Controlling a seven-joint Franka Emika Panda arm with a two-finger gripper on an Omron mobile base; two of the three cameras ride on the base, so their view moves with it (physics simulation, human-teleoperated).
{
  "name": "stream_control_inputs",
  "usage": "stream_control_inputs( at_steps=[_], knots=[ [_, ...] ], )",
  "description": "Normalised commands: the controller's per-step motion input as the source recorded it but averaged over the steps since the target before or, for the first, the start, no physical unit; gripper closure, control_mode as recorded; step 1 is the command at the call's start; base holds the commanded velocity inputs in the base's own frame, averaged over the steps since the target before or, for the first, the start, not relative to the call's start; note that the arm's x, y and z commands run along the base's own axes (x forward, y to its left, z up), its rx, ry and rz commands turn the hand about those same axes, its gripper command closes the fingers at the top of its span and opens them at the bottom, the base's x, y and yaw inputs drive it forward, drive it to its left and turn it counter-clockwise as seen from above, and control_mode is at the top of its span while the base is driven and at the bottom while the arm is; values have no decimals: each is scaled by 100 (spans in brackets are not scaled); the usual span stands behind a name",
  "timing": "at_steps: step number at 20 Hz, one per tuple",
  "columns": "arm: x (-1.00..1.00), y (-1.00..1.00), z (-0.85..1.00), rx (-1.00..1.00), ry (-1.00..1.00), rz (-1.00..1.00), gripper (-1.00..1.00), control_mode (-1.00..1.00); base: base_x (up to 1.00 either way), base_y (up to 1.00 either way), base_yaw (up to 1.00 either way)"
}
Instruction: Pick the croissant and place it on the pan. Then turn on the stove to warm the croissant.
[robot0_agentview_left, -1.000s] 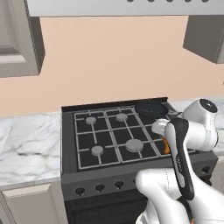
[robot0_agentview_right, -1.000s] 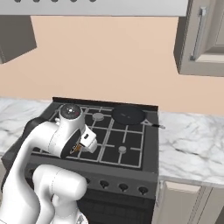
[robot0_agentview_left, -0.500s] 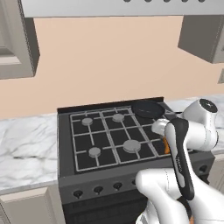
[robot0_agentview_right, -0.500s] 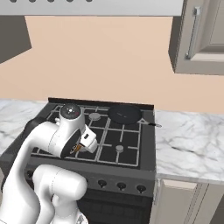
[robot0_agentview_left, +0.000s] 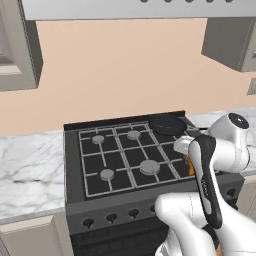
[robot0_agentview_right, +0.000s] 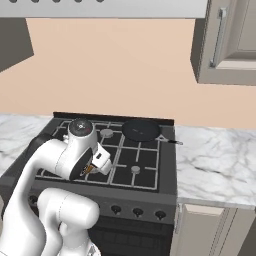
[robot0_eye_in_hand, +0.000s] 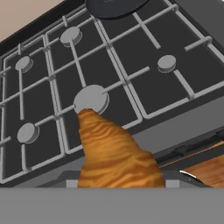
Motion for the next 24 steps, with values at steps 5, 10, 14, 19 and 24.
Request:
stream_control_inputs(
  at_steps=[5, 10, 14, 19, 24],
  knots=[
    [0, 0, 0, 0, 0, 0, 100, 100, 0, 0, 0],
    [0, 0, 0, 0, 0, 0, 100, -100, 0, 0, 0],
    [3, 0, 0, 0, 0, 0, 100, -100, 0, 0, 0],
    [13, 0, 0, 0, 1, 0, 100, -100, 0, 0, 0],
    [47, 0, 0, 0, 5, 0, 100, -100, 0, 0, 0]
  ],
)
